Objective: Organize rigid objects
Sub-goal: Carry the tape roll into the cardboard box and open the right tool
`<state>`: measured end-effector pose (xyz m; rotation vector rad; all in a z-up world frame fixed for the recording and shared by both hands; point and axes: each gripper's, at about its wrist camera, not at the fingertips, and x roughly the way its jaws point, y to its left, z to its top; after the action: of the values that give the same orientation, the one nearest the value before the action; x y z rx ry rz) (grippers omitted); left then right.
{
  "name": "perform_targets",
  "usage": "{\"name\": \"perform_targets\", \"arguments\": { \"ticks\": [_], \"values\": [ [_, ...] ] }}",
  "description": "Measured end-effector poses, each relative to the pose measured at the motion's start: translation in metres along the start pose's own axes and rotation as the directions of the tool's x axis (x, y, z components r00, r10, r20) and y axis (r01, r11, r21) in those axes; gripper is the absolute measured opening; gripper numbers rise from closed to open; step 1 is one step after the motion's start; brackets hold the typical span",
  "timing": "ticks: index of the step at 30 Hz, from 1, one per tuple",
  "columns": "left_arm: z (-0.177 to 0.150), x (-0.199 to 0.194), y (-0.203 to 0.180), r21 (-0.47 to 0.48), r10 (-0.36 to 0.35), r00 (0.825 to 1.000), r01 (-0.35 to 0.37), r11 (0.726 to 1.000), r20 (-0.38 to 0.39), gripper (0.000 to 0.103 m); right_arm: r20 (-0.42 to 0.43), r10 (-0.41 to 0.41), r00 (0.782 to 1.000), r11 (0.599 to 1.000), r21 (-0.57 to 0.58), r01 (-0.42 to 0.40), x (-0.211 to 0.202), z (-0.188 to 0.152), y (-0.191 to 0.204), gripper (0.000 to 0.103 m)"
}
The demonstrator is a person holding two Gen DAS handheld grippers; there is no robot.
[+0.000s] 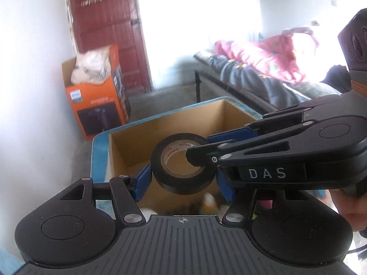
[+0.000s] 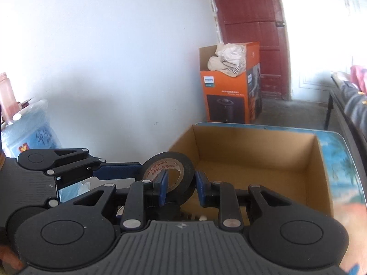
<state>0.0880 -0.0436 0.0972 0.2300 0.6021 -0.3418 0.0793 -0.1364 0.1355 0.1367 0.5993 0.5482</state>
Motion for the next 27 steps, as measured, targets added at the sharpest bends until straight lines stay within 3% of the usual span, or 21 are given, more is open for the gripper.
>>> {"name": "perform_targets", "arguments": {
  "ticks": [5,9,14,19,27],
  "values": [
    [0.032,0.064,0.022,0.041,0.026,0.991,-0.021,0.999,-0.131,0.062,-0.152,0.041,0.987,0.996,0.084,-0.029,0.072,0.042,-0.032,0.028],
    [0.041,0.112,0.037,0.035,0.017,0.968,-0.008,0.999,-0.249,0.062,-0.262,0.083,0.961,0.982,0.188,-0.033,0.13,0.05,-0.068,0.028],
    [0.044,0.164,0.045,0.054,0.037,0.938,-0.019,0.998,-0.344,0.062,-0.355,0.121,0.927,0.96,0.279,-0.018,0.181,0.047,-0.102,0.028],
    [0.045,0.196,0.047,0.106,0.074,0.911,-0.034,0.994,-0.407,0.062,-0.43,0.133,0.893,0.955,0.298,0.001,0.223,0.045,-0.119,0.028],
    [0.041,0.215,0.046,0.195,0.129,0.891,-0.047,0.98,-0.436,0.065,-0.483,0.195,0.854,0.926,0.377,0.003,0.261,0.04,-0.129,0.027]
  ]
}}
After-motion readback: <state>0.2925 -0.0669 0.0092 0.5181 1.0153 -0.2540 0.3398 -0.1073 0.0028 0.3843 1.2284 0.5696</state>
